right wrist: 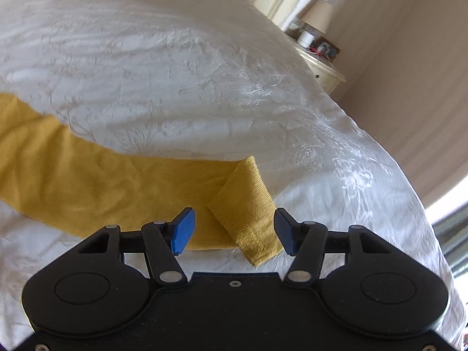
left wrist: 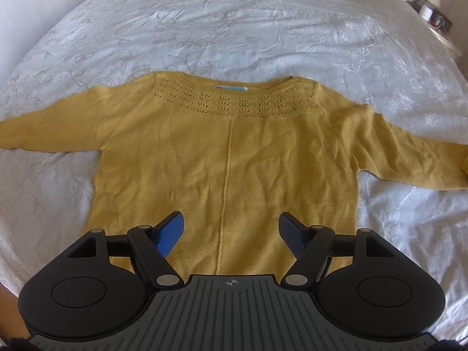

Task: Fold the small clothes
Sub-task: 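Grasp the cuff of the sleeve with the right gripper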

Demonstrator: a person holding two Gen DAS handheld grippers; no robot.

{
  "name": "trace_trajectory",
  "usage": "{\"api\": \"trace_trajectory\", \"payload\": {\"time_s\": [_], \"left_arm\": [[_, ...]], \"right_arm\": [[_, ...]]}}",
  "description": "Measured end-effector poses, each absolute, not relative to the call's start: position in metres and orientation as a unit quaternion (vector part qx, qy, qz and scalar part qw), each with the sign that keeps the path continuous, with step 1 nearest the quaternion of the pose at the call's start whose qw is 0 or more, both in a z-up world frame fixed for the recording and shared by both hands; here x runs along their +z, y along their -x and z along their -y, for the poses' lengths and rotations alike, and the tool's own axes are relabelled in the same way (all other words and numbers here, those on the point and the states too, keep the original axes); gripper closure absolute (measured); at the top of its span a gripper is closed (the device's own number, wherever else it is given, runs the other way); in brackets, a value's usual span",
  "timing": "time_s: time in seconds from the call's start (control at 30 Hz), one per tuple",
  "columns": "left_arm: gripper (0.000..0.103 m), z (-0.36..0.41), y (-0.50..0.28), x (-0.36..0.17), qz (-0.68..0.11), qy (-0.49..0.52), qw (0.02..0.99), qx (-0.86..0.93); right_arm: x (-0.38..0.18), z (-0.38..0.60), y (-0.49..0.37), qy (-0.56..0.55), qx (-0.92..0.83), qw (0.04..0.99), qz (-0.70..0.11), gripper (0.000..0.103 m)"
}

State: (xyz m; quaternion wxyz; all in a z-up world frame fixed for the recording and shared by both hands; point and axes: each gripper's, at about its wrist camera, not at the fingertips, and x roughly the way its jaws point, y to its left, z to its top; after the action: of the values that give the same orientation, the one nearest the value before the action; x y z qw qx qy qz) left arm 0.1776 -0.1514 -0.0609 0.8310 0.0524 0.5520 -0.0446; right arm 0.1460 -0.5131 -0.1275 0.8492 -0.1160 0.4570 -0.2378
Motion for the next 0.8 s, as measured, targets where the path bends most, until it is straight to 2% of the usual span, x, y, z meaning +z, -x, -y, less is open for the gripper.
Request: {"api": "trace_trajectory", "payload": {"time_s": [0.27,0.33,0.37,0.4,0.43,0.47,0.63,0.8], "left_arm": [[0.032,0.158,-0.178,-0.059,-0.554,-0.064,0.830,-0.024],[0.032,0.157,-0.179,-0.060,-0.557,-0.065,0.827,-0.021],[0.032,0.156,-0.179,-0.061,-0.558,-0.065,0.827,-0.019],[0.032,0.155,-0.179,-0.061,-0.559,-0.065,0.827,-0.019],[0.032,0.154,-0.180,-0.062,-0.559,-0.065,0.826,-0.020],[0.032,0.153,-0.180,-0.062,-0.559,-0.065,0.826,-0.020],[0.032,0.146,-0.184,-0.064,-0.549,-0.066,0.833,-0.031],[0.032,0.131,-0.195,-0.069,-0.540,-0.072,0.837,-0.045]], "right_arm": [[-0.166,0.532,-0.153,0.189,-0.216,0.825,-0.487,0.047],[-0.162,0.544,-0.152,0.171,-0.224,0.827,-0.486,0.060],[-0.157,0.550,-0.152,0.154,-0.226,0.830,-0.486,0.063],[-0.153,0.557,-0.150,0.133,-0.226,0.834,-0.486,0.070],[-0.148,0.564,-0.148,0.108,-0.226,0.838,-0.485,0.083],[-0.142,0.571,-0.147,0.080,-0.225,0.842,-0.485,0.087],[-0.102,0.597,-0.137,-0.090,-0.208,0.856,-0.464,0.091],[-0.056,0.575,-0.145,-0.175,-0.157,0.868,-0.437,0.091]]}}
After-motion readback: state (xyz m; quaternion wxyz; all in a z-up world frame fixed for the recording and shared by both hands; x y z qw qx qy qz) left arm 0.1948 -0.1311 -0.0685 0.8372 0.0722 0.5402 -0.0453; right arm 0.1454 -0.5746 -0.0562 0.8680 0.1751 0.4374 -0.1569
